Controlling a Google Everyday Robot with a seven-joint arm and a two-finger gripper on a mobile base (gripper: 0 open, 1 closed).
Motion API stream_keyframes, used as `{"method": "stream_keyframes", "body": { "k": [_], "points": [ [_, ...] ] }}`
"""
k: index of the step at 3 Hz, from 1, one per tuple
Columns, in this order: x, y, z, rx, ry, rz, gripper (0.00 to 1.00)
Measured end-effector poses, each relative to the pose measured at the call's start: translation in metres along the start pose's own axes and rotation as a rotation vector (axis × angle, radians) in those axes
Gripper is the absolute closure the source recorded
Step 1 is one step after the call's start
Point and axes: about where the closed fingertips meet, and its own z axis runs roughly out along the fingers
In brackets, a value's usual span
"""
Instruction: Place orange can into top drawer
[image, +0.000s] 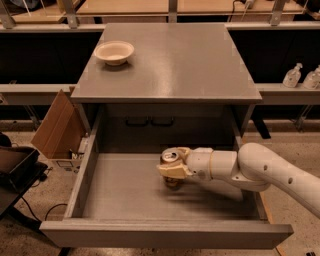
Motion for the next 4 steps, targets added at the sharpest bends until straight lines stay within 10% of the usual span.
{"method": "stream_keyframes", "body": {
  "k": [3, 4],
  "points": [
    [-0.0013, 0.0034, 0.0049, -0.011, 0.000, -0.002, 0.05],
    [-0.0016, 0.0041, 0.0058, -0.013, 0.000, -0.003, 0.00]
  ]
}}
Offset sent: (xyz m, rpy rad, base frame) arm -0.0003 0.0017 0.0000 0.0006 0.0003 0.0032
